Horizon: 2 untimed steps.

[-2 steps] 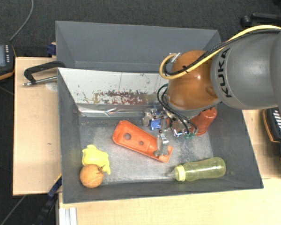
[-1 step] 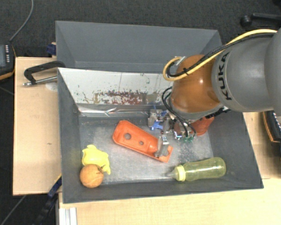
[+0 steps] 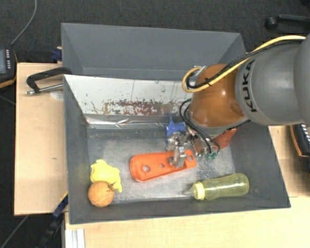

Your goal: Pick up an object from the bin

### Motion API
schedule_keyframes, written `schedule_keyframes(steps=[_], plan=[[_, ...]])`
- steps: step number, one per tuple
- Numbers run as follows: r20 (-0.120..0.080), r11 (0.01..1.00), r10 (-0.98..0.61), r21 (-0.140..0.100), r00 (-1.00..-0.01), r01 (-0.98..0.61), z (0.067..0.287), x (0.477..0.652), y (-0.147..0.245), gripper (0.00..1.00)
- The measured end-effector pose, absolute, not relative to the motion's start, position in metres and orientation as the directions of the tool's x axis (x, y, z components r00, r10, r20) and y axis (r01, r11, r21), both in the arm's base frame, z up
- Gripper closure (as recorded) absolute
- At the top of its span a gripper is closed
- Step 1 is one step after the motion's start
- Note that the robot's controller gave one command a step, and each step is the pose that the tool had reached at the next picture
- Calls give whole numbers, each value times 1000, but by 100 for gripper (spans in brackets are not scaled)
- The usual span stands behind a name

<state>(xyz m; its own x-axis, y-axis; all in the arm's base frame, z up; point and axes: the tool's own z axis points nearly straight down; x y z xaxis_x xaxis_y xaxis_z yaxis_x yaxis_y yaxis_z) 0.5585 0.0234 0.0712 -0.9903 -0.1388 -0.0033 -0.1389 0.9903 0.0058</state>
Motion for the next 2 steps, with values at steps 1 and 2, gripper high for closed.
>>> schedule_keyframes(steps=[1, 2], plan=[[-3, 990, -139, 6, -990, -139, 71, 559, 23, 100], [-7, 988, -157, 6, -988, -157, 100, 560, 22, 100]])
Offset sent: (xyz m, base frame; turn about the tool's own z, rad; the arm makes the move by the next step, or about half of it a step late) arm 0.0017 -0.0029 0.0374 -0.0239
